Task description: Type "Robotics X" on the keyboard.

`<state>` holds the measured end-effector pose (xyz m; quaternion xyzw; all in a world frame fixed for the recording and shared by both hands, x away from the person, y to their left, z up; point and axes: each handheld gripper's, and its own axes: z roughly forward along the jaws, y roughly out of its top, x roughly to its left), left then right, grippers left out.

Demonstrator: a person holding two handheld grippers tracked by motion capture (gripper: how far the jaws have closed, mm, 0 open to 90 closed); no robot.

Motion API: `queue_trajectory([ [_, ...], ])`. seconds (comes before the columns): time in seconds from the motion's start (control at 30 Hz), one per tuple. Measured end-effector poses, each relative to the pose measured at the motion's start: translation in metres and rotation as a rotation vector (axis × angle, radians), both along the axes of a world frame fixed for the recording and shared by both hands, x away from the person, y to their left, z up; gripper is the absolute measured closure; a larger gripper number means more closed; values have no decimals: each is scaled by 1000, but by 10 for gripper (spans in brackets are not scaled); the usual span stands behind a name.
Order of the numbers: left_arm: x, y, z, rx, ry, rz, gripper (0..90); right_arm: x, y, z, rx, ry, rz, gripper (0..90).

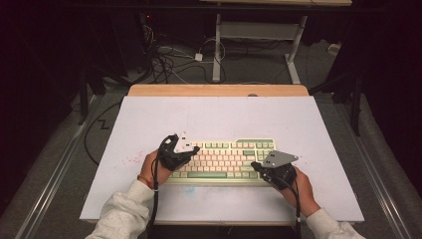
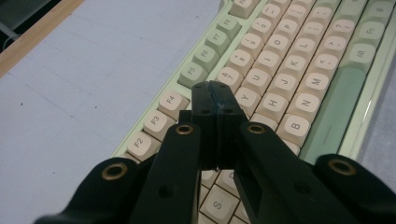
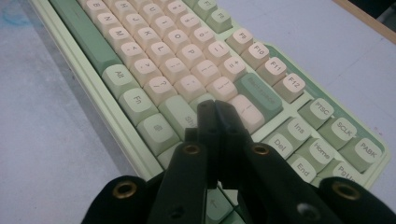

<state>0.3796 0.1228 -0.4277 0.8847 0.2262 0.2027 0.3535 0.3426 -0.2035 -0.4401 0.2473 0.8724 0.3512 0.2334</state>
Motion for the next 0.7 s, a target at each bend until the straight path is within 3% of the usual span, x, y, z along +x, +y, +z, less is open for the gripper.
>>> queue_trajectory([
  [0.7, -24, 33, 10, -75, -111, 43, 874, -3, -4, 19, 69, -29, 7, 900],
])
